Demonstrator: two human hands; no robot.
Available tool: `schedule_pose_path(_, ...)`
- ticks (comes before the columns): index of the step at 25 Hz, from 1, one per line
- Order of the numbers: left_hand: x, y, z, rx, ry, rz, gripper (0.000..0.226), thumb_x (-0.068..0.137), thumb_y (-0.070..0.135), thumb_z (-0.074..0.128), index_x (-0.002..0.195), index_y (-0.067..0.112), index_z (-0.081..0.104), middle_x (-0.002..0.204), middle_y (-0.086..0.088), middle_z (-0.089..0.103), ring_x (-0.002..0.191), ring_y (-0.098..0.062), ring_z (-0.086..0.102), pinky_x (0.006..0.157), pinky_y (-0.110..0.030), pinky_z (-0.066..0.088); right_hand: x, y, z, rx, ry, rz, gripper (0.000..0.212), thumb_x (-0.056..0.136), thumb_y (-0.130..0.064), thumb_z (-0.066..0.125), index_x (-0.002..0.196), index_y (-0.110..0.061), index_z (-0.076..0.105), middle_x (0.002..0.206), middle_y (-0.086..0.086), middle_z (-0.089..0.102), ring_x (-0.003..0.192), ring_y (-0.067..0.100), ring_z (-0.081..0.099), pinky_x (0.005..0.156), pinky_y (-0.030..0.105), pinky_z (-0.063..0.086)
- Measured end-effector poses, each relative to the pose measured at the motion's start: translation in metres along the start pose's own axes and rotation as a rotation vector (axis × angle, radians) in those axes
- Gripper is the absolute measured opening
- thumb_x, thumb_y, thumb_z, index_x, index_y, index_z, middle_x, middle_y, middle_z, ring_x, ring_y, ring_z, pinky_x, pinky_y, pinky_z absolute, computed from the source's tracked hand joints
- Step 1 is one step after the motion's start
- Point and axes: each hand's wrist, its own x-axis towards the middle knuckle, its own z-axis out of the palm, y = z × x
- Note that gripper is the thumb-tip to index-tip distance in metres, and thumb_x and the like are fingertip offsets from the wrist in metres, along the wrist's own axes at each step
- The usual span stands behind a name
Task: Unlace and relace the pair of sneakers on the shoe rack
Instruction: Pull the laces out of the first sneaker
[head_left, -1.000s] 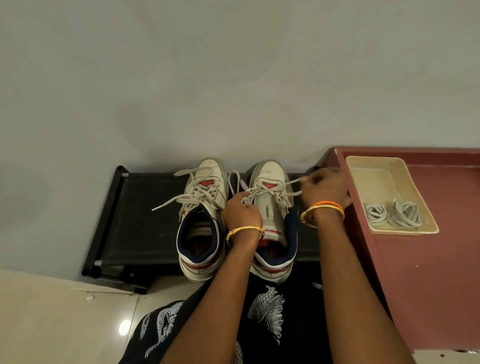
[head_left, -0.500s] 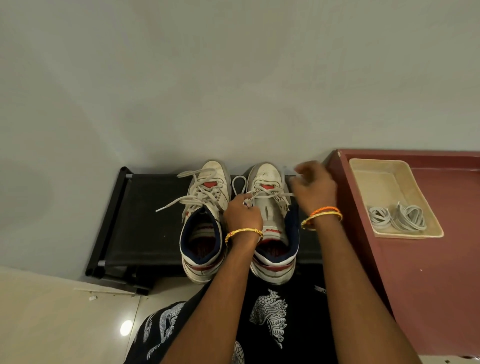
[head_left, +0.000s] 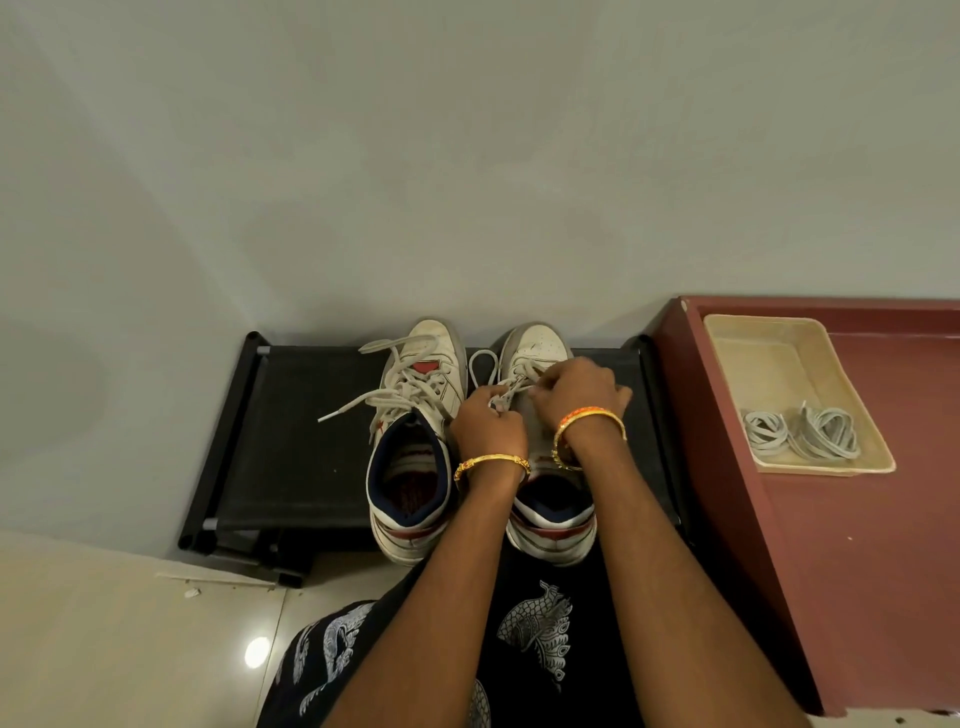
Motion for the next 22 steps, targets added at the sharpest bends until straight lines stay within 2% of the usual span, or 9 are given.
schedule_pose_path(3,0.001,0.000,0.000,0.001,0.008,-0.019,0.036,0.089,-0.003,0.043,0.116,0.008,0.064,0.112,-0.014,0.066,0.104,-0.027,0.059,0.073,-0.019,0.035,-0.001,0.024,-0.027,0.247,0.095,0.128,0.018,0.085,-0.034,0.063,0.094,-0.023,0.074,0.104,0.003,0.069,0.105,0.027,0.058,0.094,0.039,0.039)
schedule_pose_path(5,0.001,0.001,0.000,0.015,0.003,-0.017,0.036,0.090,-0.002,0.043,0.117,0.010,0.064,0.115,-0.012,0.065,0.105,-0.025,0.059,0.073,-0.018,0.035,-0.004,0.042,-0.044,0.469,0.159,0.208,0.017,0.086,-0.028,0.064,0.093,-0.016,0.074,0.094,0.006,0.070,0.092,0.026,0.061,0.083,0.036,0.045)
schedule_pose_path(9,0.000,0.004,0.002,0.055,-0.030,0.013,0.034,0.092,0.002,0.045,0.118,0.012,0.064,0.117,-0.010,0.065,0.105,-0.022,0.059,0.071,-0.014,0.032,-0.012,0.048,-0.048,0.789,0.255,0.384,0.013,0.086,-0.015,0.065,0.082,-0.005,0.070,0.073,0.005,0.061,0.066,0.017,0.054,0.066,0.027,0.041)
schedule_pose_path(12,0.002,0.002,0.000,0.073,-0.037,0.020,0.033,0.092,0.003,0.045,0.117,0.012,0.064,0.117,-0.010,0.065,0.105,-0.022,0.059,0.070,-0.013,0.031,0.001,0.028,-0.041,1.113,0.231,0.468,0.015,0.082,-0.005,0.059,0.069,-0.004,0.065,0.064,0.006,0.061,0.062,0.017,0.055,0.048,0.019,0.045)
schedule_pose_path(13,0.002,0.002,-0.001,0.077,-0.040,0.020,0.033,0.092,0.003,0.045,0.117,0.012,0.064,0.117,-0.010,0.065,0.105,-0.022,0.059,0.069,-0.012,0.030,0.005,0.020,-0.037,1.173,0.194,0.428,0.019,0.083,-0.004,0.054,0.066,-0.004,0.062,0.061,0.004,0.062,0.059,0.016,0.055,0.049,0.020,0.045)
schedule_pose_path(14,0.002,0.001,-0.002,0.071,-0.041,0.020,0.032,0.092,0.003,0.045,0.117,0.012,0.064,0.116,-0.010,0.065,0.104,-0.022,0.059,0.068,-0.011,0.030,0.008,0.014,-0.033,1.163,0.150,0.353,0.020,0.084,-0.004,0.050,0.066,-0.006,0.059,0.058,0.001,0.063,0.056,0.013,0.056,0.054,0.023,0.045)
schedule_pose_path(16,0.002,0.001,-0.001,0.042,-0.042,0.028,0.032,0.092,0.002,0.046,0.116,0.010,0.064,0.115,-0.010,0.065,0.104,-0.023,0.059,0.070,-0.012,0.031,0.006,0.006,-0.022,0.850,0.052,0.147,0.004,0.087,-0.011,0.053,0.086,-0.008,0.053,0.071,0.003,0.065,0.066,0.014,0.059,0.066,0.028,0.044)
schedule_pose_path(19,0.002,0.001,-0.001,0.042,-0.040,0.044,0.032,0.090,0.001,0.047,0.116,0.009,0.065,0.115,-0.010,0.066,0.106,-0.022,0.059,0.073,-0.012,0.032,0.002,0.004,-0.005,0.138,-0.207,-0.003,0.039,0.086,-0.028,0.060,0.121,-0.014,0.050,0.116,0.010,0.060,0.110,0.030,0.055,0.099,0.042,0.041)
schedule_pose_path(22,0.002,0.001,0.000,0.015,-0.017,0.039,0.032,0.090,0.000,0.046,0.115,0.008,0.065,0.115,-0.011,0.066,0.107,-0.023,0.058,0.080,-0.017,0.037,0.004,-0.006,-0.003,-0.025,-0.259,-0.017,0.037,0.091,-0.033,0.054,0.125,-0.018,0.057,0.126,0.009,0.059,0.120,0.030,0.050,0.106,0.043,0.036)
